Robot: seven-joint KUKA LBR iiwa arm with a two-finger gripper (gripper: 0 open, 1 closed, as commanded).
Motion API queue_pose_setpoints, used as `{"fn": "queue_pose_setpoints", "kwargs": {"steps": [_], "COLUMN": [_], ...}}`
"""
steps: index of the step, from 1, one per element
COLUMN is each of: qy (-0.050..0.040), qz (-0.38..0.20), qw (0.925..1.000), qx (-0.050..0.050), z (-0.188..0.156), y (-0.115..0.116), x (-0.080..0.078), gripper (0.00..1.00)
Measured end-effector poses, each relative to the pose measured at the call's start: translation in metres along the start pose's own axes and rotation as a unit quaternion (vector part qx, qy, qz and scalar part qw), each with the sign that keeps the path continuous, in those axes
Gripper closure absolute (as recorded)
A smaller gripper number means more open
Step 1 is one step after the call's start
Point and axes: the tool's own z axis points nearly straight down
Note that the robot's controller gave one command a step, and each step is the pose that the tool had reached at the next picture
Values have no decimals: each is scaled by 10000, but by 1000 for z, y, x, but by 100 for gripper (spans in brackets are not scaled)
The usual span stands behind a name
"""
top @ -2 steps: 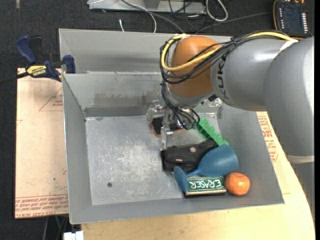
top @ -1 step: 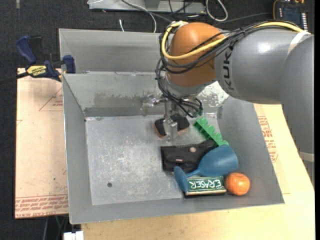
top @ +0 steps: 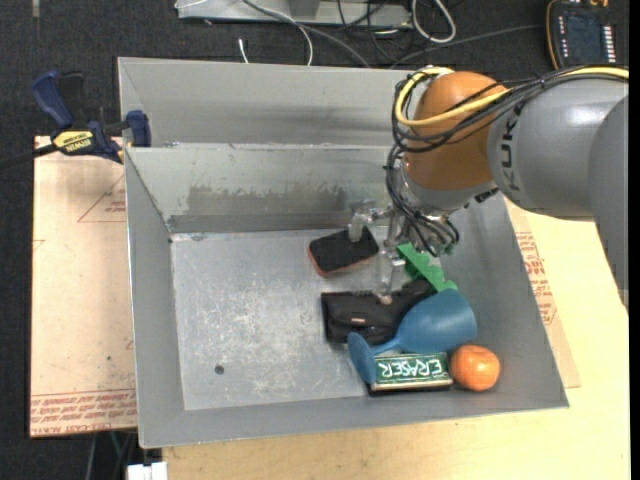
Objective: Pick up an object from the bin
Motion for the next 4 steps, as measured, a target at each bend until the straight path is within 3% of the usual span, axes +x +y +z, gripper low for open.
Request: {"fn": "queue_pose_setpoints", "kwargs": {"steps": [1, 2, 4], "qy": [-121, -49, -39], "qz": [-1486, -894, -888], "qw": [9888, 9960, 9960], "qx": [-16, -1, -8], "z": [26, 26, 10], "y": [25, 46, 47], "x": [6, 49, 50], "gripper": [0, 100, 100]}}
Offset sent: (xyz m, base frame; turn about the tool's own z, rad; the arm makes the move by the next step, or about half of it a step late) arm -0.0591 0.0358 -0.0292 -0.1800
